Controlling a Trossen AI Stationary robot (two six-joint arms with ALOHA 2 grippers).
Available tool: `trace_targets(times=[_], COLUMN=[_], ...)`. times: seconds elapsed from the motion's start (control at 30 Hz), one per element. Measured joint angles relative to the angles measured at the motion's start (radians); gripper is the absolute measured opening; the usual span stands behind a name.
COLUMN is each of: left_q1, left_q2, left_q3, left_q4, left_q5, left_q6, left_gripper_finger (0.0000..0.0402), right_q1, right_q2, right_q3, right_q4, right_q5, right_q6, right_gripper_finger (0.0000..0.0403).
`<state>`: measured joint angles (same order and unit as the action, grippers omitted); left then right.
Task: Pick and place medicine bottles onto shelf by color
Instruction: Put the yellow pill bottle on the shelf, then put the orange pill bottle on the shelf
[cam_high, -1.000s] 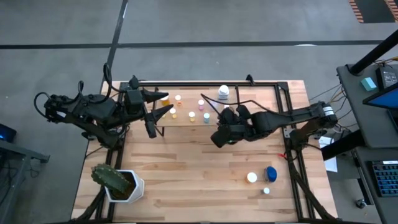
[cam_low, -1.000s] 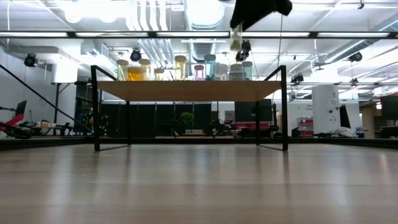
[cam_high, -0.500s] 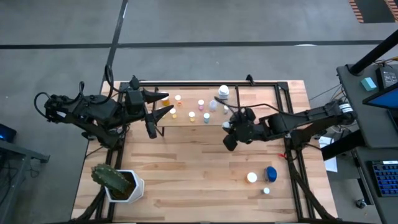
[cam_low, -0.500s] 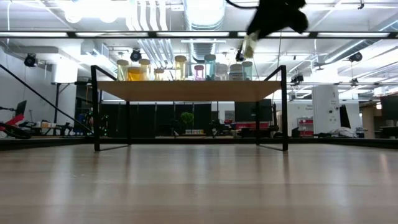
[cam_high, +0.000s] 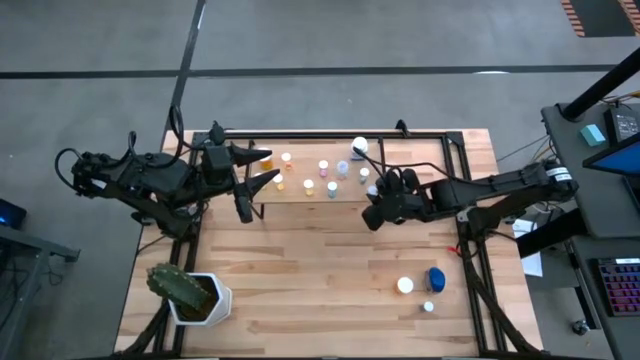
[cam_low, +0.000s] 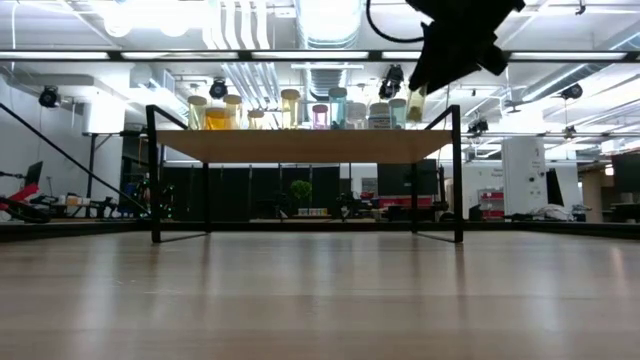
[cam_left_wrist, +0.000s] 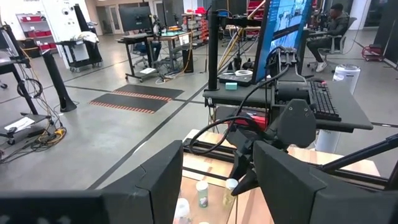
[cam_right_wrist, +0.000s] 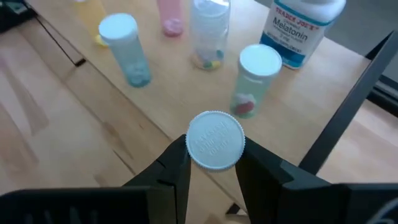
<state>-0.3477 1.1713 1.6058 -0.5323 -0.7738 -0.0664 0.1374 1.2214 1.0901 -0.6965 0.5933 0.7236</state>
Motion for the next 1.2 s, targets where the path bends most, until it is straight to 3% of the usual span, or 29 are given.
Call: trace_targets(times=[0.2, 0.6, 0.93, 1.2], left_q1=[0.0, 0.0, 0.0, 0.0], left_q2=[0.0, 0.0, 0.0, 0.0], left_q3=[0.0, 0.0, 0.0, 0.0], left_q4=[0.0, 0.001, 0.001, 0.001], left_q5=[0.0, 0.0, -0.001, -0.001], left_q6=[-0.003, -0.004, -0.005, -0.005], left_gripper_finger=[0.018, 0.018, 0.018, 0.018], right_q1=[-0.032, -0.044, -0.046, -0.046], right_q2=[0.025, 0.058, 0.058, 0.048], right_q3=[0.025, 0.071, 0.069, 0.068], right_q4=[-0.007, -0.076, -0.077, -0.076], right_q5=[-0.051, -0.052, -0.052, -0.052], right_q6=[-0.028, -0.011, 0.017, 0.037], right_gripper_finger=[0.0102, 0.0105, 0.0163, 0.0184])
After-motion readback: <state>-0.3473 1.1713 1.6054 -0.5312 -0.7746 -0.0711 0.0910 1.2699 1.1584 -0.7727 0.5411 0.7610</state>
